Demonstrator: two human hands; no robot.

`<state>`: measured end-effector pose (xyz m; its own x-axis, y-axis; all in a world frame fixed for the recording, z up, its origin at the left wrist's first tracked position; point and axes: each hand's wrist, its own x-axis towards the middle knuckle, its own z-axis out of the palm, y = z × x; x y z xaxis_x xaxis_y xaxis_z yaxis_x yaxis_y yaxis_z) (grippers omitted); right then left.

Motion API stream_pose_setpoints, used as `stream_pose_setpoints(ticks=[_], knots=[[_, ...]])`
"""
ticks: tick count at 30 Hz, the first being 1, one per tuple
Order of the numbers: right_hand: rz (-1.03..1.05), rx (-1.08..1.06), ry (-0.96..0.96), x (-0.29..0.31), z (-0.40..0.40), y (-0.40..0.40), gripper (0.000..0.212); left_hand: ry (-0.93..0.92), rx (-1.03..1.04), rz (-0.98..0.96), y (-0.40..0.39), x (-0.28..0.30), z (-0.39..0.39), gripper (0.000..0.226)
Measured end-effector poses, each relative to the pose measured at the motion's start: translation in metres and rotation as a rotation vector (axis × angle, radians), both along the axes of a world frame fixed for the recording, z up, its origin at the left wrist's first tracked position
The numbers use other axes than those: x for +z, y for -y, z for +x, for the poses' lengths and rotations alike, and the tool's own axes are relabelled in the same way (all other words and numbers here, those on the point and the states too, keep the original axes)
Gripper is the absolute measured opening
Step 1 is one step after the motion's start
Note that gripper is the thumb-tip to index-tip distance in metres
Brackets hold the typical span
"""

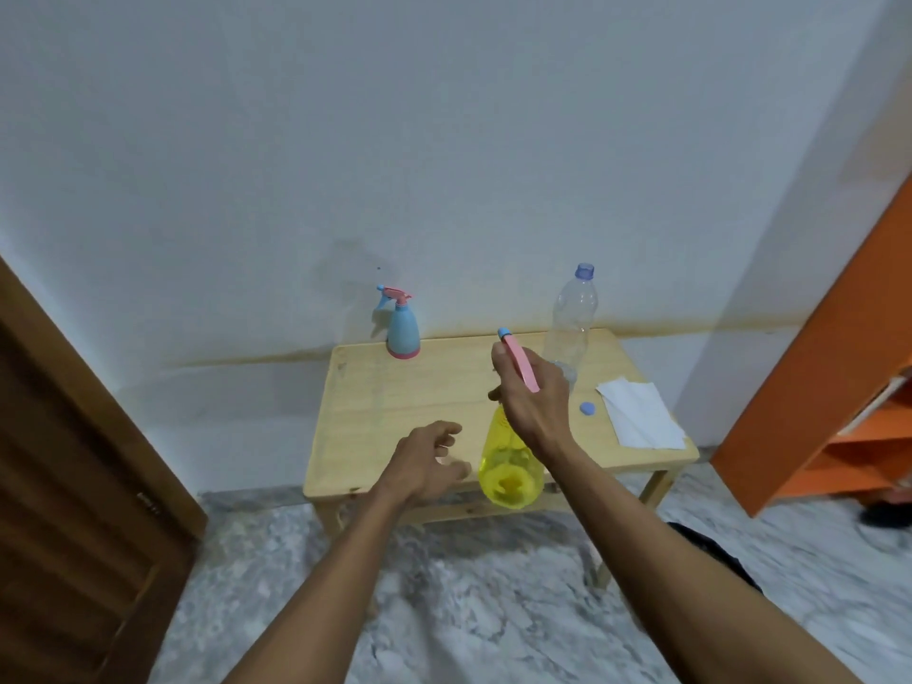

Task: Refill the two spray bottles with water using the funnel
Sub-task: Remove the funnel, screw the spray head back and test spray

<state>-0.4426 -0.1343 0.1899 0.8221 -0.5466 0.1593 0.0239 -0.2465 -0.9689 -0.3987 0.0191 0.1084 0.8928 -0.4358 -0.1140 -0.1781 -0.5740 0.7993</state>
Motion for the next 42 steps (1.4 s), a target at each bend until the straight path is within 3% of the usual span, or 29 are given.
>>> stream_pose_setpoints(ticks=[3, 6, 16, 19, 24, 30, 42], knots=[[0.000, -0.007, 0.097, 0.006, 0.020, 0.007, 0.038, -0.020, -0.115, -0.031, 0.013, 0.007, 0.015, 0.095], [0.004, 0.030, 0.129, 0.007, 0.043, 0.014, 0.034, -0.043, -0.139, -0.126, 0.027, 0.006, 0.037, 0.103], [0.112, 0.299, 0.113, -0.008, 0.152, 0.051, 0.020, -0.073, -0.076, -0.260, 0.065, -0.009, 0.131, 0.076], [0.069, 0.349, 0.061, -0.014, 0.187, 0.068, 0.029, -0.069, 0.029, -0.324, 0.085, -0.013, 0.157, 0.072], [-0.047, 0.222, -0.013, -0.046, 0.224, 0.096, 0.036, -0.047, 0.230, -0.377, 0.114, -0.031, 0.196, 0.079], [-0.042, 0.106, -0.070, -0.069, 0.271, 0.110, 0.034, -0.030, 0.380, -0.368, 0.141, -0.052, 0.237, 0.068], [0.008, 0.042, -0.149, -0.105, 0.396, 0.129, 0.037, -0.020, 0.315, -0.201, 0.162, -0.095, 0.368, 0.075]])
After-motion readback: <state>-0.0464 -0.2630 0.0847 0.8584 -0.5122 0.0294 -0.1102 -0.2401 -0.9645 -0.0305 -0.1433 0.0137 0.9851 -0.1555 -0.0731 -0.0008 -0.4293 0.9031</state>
